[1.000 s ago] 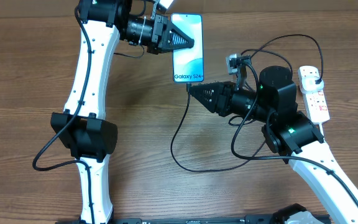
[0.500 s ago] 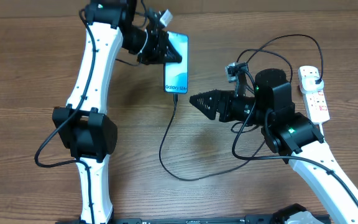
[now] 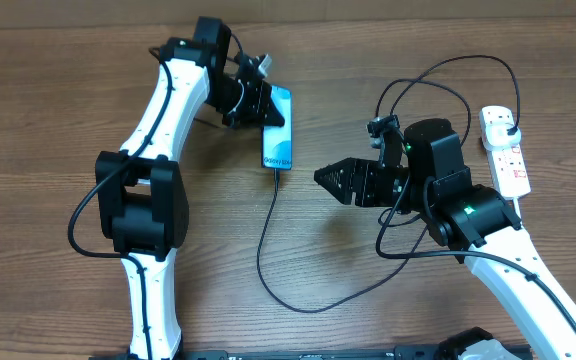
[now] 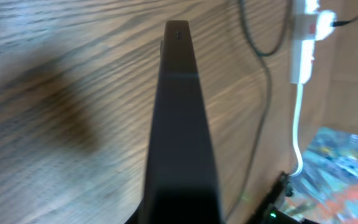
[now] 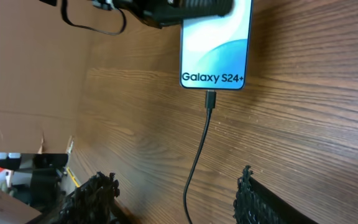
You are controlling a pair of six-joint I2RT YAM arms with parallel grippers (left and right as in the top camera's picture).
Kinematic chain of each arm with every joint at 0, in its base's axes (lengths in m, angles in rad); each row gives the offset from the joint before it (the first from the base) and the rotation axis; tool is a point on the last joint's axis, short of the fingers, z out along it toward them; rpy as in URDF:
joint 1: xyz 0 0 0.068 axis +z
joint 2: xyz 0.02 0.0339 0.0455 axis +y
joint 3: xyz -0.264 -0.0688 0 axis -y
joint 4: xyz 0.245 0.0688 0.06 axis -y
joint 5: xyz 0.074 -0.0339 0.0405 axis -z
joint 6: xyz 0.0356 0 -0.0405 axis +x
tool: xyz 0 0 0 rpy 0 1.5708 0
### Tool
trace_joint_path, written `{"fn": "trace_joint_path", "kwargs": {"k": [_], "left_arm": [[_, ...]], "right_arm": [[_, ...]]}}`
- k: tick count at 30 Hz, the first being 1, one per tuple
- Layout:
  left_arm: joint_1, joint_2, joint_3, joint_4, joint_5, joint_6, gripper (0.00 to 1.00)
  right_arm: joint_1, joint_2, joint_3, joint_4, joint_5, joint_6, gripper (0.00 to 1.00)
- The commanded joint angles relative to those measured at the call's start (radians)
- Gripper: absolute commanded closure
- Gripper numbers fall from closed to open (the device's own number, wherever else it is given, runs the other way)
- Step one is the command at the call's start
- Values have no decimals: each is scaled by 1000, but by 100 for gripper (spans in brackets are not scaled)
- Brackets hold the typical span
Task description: Plug charger to phone and switch on socket
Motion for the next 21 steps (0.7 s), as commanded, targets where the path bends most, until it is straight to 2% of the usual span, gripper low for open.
{"fn": "trace_joint_path", "kwargs": {"k": [1,10,15,21], "left_arm": [[10,-23,-53,39,-21,-15,96],[33,-23,-181,163,-28,-11,95],[31,-23,-200,156,-89,-13,95],[29,-23,-209,144,-90,-20,95]], "right_arm": [[-6,-12,18,-2,21,-23,36],[-6,-12,18,-8,22,-30,35],[-6,-12,18,-14,29,-29,35],[-6,-12,18,-19,29,-29,35]]}}
